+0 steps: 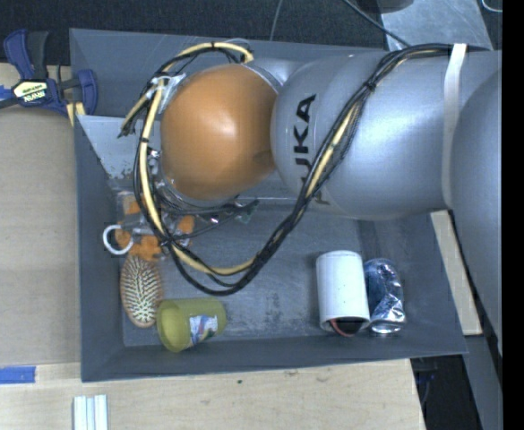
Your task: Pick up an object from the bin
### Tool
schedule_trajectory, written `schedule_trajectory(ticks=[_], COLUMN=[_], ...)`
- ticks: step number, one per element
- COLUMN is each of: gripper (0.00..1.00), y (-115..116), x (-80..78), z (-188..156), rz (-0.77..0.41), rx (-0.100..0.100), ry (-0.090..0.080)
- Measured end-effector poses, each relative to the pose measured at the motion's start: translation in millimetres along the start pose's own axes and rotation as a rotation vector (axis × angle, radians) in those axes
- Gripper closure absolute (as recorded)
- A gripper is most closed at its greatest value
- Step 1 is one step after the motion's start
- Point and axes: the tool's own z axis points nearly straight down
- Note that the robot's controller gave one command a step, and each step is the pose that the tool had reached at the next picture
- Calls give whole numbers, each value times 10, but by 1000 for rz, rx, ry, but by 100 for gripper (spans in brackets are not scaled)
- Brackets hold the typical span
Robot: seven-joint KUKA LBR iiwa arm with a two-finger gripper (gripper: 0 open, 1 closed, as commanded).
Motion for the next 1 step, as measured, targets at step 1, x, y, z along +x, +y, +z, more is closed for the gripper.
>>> schedule_trajectory(ticks=[1], gripper=[100], y=[59], x=[-1], z=[879], rz=[-306], rx=[3], ry=[-6])
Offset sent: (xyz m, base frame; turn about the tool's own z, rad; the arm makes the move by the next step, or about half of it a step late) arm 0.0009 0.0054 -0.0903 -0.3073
